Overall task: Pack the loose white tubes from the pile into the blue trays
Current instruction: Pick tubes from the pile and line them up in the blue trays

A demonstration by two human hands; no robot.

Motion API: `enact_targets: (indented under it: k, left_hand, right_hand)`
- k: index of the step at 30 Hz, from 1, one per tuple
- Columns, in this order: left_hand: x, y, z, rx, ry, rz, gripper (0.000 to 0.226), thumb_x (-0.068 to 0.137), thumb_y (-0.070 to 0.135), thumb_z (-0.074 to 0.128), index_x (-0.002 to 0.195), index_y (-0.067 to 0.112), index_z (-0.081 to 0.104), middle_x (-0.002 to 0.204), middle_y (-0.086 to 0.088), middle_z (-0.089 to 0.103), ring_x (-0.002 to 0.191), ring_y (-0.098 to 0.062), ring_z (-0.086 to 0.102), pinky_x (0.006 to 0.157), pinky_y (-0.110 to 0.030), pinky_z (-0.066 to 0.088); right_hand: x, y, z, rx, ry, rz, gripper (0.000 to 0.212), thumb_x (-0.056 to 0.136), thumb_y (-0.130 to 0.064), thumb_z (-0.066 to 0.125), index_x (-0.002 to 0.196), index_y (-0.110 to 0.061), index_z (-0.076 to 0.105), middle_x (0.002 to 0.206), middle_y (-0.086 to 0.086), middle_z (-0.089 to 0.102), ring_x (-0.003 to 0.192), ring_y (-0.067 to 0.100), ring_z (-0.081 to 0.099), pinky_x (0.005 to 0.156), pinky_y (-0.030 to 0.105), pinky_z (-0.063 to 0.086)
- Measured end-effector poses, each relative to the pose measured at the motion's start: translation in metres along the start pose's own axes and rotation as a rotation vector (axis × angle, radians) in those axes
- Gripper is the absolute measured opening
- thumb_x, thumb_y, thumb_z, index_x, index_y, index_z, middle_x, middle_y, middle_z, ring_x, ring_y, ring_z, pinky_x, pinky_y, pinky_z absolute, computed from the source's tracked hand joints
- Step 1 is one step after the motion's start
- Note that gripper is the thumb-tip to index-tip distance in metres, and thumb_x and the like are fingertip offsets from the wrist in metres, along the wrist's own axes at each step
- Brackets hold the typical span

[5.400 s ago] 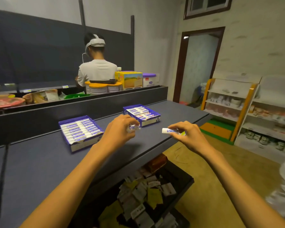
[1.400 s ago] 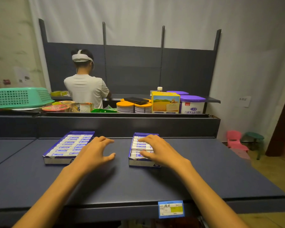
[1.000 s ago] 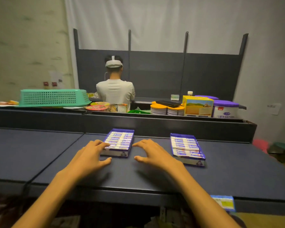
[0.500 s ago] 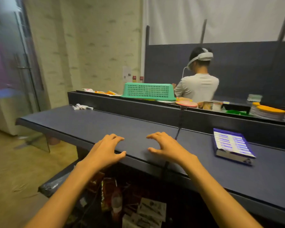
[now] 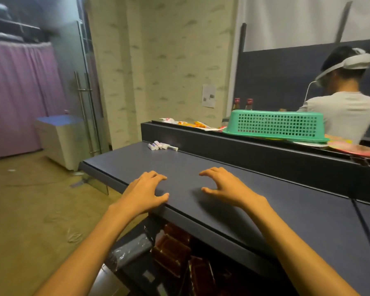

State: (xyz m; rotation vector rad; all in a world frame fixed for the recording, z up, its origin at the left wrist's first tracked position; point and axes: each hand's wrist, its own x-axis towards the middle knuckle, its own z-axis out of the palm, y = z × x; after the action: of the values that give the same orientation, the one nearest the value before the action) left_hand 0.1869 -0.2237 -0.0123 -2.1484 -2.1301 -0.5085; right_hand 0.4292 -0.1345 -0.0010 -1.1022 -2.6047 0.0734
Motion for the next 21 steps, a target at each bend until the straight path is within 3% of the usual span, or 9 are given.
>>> enact_targets:
  k: [13, 21]
  left_hand:
    - [0.12, -0.14, 0.002, -0.044, -0.015, 0.062, 0.057, 0.09, 0.049, 0.056, 0.142, 0.03, 0.041, 0.144, 0.004, 0.041, 0.131, -0.016, 0.039, 0.104, -0.036, 0.039]
    - [0.184, -0.229, 0.011, -0.073, -0.052, 0.229, 0.058, 0.09, 0.048, 0.056, 0.142, 0.029, 0.041, 0.142, 0.003, 0.042, 0.132, -0.016, 0.037, 0.103, -0.035, 0.038]
  right_hand:
    - [0.163, -0.028, 0.038, -0.078, -0.039, 0.057, 0.053, 0.093, -0.037, 0.059, 0.142, -0.024, 0.043, 0.145, 0.0, 0.043, 0.132, 0.018, 0.039, 0.107, 0.035, 0.035]
    - [0.227, -0.058, 0.07, -0.061, -0.026, 0.253, 0.051, 0.094, -0.037, 0.059, 0.141, -0.024, 0.044, 0.144, 0.0, 0.044, 0.13, 0.017, 0.041, 0.107, 0.035, 0.038]
